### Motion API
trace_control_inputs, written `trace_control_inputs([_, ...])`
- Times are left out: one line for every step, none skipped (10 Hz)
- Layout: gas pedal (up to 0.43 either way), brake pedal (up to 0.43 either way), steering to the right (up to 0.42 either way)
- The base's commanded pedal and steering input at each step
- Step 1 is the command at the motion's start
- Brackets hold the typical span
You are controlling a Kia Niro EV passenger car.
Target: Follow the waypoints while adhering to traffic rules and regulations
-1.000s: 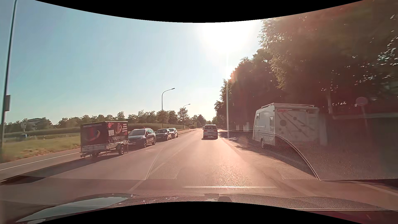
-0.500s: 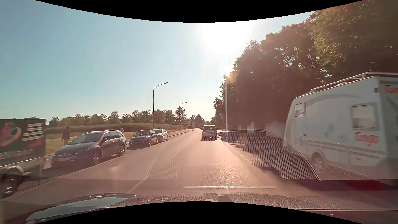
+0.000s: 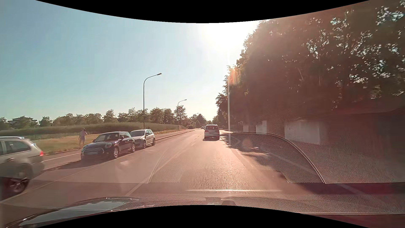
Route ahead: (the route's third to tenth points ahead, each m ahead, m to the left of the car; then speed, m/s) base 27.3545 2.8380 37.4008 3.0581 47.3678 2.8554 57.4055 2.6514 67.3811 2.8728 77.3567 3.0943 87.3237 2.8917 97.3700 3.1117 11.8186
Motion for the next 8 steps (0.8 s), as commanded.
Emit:
trace_control_inputs([0.067, 0.006, 0.008])
trace_control_inputs([0.067, 0.006, 0.008])
trace_control_inputs([0.079, 0.006, 0.008])
trace_control_inputs([0.087, 0.006, 0.008])
trace_control_inputs([0.098, 0.006, 0.007])
trace_control_inputs([0.118, 0.006, 0.007])
trace_control_inputs([0.13, 0.006, 0.007])
trace_control_inputs([0.15, 0.006, 0.007])
